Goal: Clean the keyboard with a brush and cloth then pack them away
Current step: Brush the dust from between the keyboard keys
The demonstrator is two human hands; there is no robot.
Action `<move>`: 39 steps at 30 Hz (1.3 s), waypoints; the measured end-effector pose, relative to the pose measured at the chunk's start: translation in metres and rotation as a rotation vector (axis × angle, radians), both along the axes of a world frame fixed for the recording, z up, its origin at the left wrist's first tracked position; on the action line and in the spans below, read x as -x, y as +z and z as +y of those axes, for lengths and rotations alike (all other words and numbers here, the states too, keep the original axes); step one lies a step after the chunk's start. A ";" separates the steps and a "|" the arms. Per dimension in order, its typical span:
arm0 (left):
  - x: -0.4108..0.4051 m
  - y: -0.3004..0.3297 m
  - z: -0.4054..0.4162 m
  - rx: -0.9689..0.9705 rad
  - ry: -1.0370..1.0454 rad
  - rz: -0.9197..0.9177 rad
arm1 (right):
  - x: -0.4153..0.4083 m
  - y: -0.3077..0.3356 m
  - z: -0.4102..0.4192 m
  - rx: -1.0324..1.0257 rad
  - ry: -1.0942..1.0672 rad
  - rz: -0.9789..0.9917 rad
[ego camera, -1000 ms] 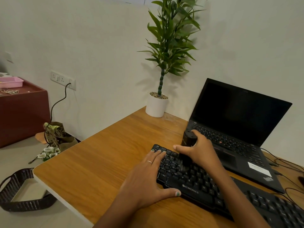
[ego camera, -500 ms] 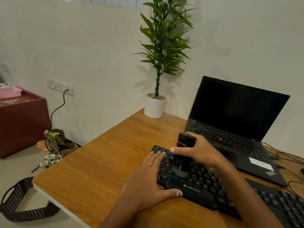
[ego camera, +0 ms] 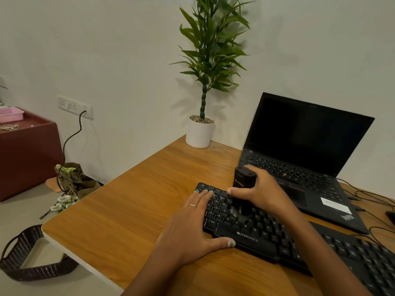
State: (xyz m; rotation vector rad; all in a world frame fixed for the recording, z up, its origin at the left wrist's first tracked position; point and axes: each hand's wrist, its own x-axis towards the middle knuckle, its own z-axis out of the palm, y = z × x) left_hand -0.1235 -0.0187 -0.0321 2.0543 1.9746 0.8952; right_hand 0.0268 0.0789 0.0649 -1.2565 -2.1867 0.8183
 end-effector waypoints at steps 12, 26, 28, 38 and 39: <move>-0.001 -0.001 0.001 0.000 0.001 0.002 | -0.001 -0.003 -0.009 0.007 0.112 0.035; 0.000 0.000 0.000 0.001 0.002 -0.015 | -0.006 -0.001 -0.006 0.039 0.184 0.003; 0.000 -0.001 0.000 0.000 0.007 -0.019 | -0.003 -0.002 -0.008 0.004 0.155 0.005; -0.001 0.002 -0.002 -0.012 0.006 -0.014 | 0.004 -0.007 -0.016 -0.021 0.099 0.084; -0.001 0.001 -0.002 -0.012 0.000 -0.021 | 0.003 -0.007 -0.016 0.045 0.165 0.119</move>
